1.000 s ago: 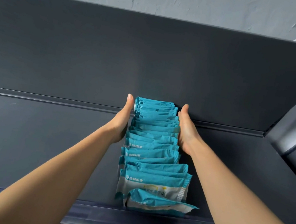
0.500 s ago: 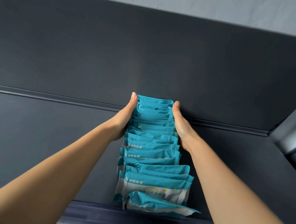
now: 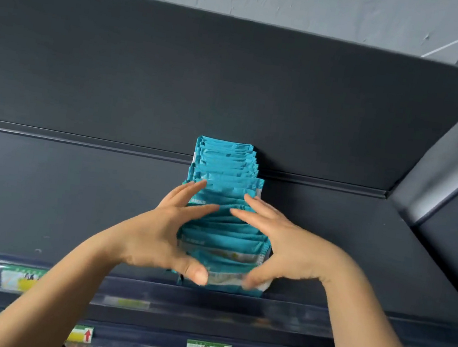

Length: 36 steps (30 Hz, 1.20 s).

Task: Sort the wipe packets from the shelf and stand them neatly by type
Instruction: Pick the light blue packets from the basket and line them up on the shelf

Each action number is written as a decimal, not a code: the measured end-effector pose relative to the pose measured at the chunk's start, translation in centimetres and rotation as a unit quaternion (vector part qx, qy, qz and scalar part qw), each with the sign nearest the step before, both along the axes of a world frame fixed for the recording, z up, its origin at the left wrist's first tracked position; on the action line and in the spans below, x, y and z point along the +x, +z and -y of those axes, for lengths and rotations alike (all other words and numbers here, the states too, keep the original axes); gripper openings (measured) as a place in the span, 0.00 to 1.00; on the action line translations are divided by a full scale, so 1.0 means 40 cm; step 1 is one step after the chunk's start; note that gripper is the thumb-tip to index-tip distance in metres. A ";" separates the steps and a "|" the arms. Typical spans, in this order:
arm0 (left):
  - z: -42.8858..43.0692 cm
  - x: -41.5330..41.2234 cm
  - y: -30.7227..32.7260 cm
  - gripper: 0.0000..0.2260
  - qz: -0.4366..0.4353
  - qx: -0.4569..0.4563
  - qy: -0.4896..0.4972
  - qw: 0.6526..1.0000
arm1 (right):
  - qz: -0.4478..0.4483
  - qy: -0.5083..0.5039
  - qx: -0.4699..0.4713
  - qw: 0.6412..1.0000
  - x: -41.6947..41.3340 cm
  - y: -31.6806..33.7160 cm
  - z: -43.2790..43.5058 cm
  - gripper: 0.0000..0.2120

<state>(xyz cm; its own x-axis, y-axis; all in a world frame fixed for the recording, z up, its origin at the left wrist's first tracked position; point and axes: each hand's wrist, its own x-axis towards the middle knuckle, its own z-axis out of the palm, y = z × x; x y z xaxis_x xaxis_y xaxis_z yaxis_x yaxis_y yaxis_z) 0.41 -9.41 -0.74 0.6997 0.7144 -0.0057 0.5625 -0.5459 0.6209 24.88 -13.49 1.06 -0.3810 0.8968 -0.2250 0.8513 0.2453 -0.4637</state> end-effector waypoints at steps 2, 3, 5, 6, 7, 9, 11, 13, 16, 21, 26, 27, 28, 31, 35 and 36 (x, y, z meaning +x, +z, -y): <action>0.019 0.009 -0.020 0.49 -0.029 0.064 0.035 0.997 | 0.008 -0.024 0.075 0.997 -0.023 -0.012 0.002 0.43; 0.023 0.017 -0.028 0.42 -0.014 0.098 0.056 0.993 | 0.003 -0.035 0.111 0.993 -0.032 -0.020 0.001 0.38; 0.024 0.027 -0.035 0.28 0.045 0.129 0.078 0.987 | -0.014 -0.054 0.177 0.983 -0.043 -0.034 -0.003 0.29; 0.020 0.025 -0.037 0.25 0.074 0.128 0.079 0.986 | -0.030 -0.064 0.198 0.978 -0.046 -0.039 -0.005 0.26; 0.016 0.019 -0.043 0.23 0.097 0.122 0.079 0.985 | -0.051 -0.077 0.207 0.974 -0.050 -0.044 -0.005 0.24; 0.016 0.005 -0.057 0.27 0.133 0.109 0.080 0.982 | -0.082 -0.094 0.217 0.968 -0.061 -0.057 0.002 0.24; 0.034 -0.003 -0.065 0.37 0.173 0.080 0.098 0.977 | -0.100 -0.105 0.229 0.963 -0.069 -0.074 0.016 0.33; 0.055 -0.008 -0.077 0.50 0.216 -0.009 0.131 0.967 | -0.149 -0.135 0.176 0.964 -0.069 -0.096 0.037 0.46; 0.072 0.005 -0.104 0.59 0.262 -0.147 0.156 0.941 | -0.251 -0.157 0.072 0.953 -0.076 -0.127 0.048 0.60; 0.061 0.013 -0.094 0.44 0.309 -0.230 0.116 0.916 | -0.306 -0.166 0.057 0.936 -0.089 -0.137 0.047 0.63; 0.049 0.008 -0.088 0.47 0.235 -0.260 0.037 0.936 | -0.393 -0.153 -0.027 0.906 -0.091 -0.158 0.039 0.67; 0.046 0.007 -0.086 0.48 0.227 -0.261 0.032 0.938 | -0.388 -0.149 -0.027 0.909 -0.095 -0.161 0.038 0.67; 0.043 0.003 -0.081 0.49 0.217 -0.257 0.028 0.941 | -0.386 -0.149 -0.022 0.910 -0.097 -0.157 0.038 0.66; 0.018 -0.014 -0.069 0.47 0.231 -0.246 0.026 0.941 | -0.407 -0.176 -0.008 0.896 -0.082 -0.131 0.038 0.60; -0.005 -0.001 -0.049 0.54 0.294 -0.271 0.097 0.911 | -0.418 -0.239 -0.024 0.876 -0.071 -0.084 0.020 0.57; -0.019 0.003 -0.055 0.59 0.312 -0.284 0.127 0.898 | -0.431 -0.255 -0.035 0.865 -0.069 -0.078 0.005 0.52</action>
<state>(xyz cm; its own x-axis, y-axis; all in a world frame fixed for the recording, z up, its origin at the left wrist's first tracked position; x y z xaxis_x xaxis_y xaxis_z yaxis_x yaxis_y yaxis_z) 0.54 -8.64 -2.93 0.5085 0.8572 -0.0817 0.0692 0.0539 0.9961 22.13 -13.70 -2.06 0.0065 0.9934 -0.1148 0.1710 -0.1142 -0.9786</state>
